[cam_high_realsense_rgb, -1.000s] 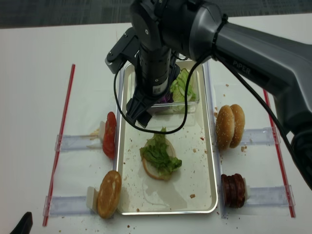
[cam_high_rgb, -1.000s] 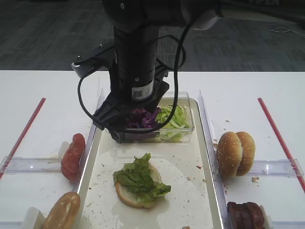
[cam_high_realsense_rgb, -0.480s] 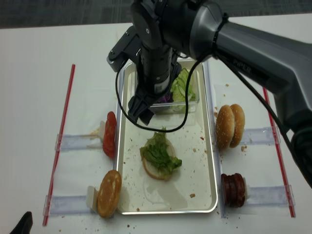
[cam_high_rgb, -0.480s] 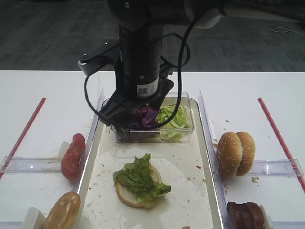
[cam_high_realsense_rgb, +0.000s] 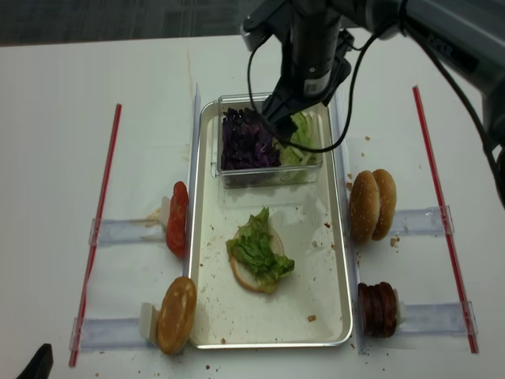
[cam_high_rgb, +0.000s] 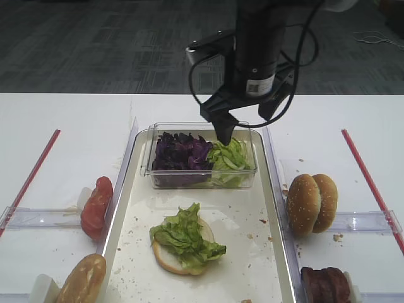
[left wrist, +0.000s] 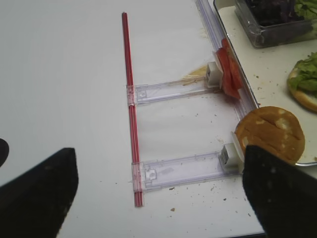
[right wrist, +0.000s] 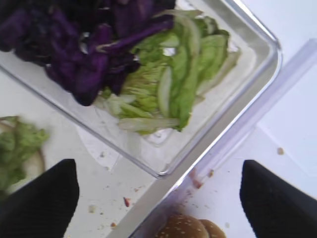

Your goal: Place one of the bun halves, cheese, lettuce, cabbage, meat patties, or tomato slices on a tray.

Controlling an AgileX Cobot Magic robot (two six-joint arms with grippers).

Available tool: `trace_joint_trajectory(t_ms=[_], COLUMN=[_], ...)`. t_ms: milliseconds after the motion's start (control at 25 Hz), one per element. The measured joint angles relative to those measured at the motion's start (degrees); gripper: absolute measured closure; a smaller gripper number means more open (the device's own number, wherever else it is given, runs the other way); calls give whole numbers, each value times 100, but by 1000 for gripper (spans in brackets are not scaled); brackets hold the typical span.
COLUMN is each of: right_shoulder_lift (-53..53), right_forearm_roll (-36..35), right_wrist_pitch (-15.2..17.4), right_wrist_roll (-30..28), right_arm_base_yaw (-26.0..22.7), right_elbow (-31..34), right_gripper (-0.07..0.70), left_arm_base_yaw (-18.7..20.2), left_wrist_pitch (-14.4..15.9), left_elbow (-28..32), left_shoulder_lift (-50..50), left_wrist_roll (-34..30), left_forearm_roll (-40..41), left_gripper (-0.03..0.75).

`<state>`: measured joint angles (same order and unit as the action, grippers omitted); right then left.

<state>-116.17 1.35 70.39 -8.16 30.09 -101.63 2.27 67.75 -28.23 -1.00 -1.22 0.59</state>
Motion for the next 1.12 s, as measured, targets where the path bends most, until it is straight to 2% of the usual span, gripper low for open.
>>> trace_joint_trajectory(t_ms=[760,1120], right_shoulder_lift=[0,0], right_forearm_roll=[32,32], right_wrist_pitch=[13,26], right_wrist_roll=[204,240], right_arm_base_yaw=[-2451,-3013], right_elbow=[0,0], right_gripper=[-16,-14], left_arm_base_yaw=[0,0], left_wrist_pitch=[0,0], left_elbow=[0,0], left_shoulder_lift=[0,0], left_wrist_roll=[0,0], left_forearm_roll=[0,0], left_gripper=[64,64])
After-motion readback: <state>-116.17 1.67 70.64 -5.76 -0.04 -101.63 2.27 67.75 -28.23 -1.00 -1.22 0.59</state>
